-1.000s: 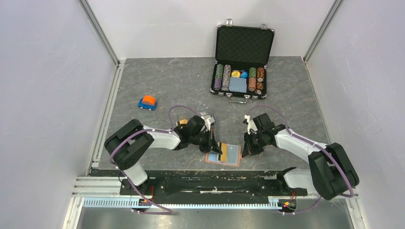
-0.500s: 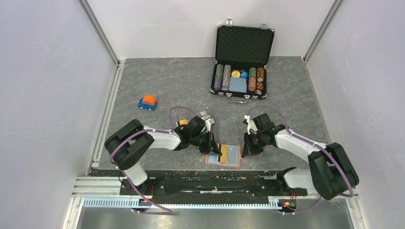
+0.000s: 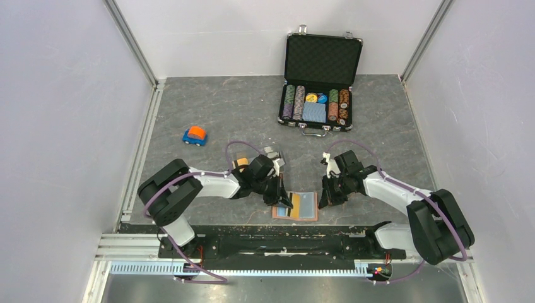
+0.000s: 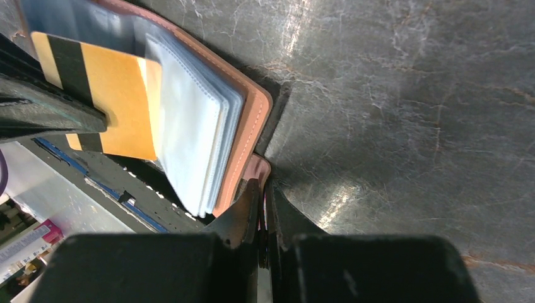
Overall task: Put the credit cards into the card holder
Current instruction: Insert the credit card into the card holder.
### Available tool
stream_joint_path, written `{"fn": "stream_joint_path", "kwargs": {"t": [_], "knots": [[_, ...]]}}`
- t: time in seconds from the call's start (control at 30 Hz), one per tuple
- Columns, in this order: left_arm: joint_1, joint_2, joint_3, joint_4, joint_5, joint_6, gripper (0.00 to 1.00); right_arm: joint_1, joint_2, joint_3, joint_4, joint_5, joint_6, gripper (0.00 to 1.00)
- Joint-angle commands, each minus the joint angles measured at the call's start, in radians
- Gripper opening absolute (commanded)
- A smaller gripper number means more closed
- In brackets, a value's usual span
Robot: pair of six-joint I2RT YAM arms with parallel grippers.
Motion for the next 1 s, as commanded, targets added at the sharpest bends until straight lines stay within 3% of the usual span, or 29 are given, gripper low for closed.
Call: {"fn": "stream_joint_path", "kwargs": {"t": [0.0,0.23,0.97], "knots": [[-0.023,0.067,0.034,0.095,0.064,-0.006,0.02,0.005,0.015,-0.043,-0.008,0.047,-0.02,0.0],[-0.024,0.098,0.044,0.152,0.085,-0.014,0.02,0.005,0.018,-0.052,0.001,0.044,-0.017,0.0],[-0.025,0.084,0.071,0.081,-0.006,-0.071,0.02,0.005,-0.05,-0.086,-0.036,-0.016,0.01,0.0]]}}
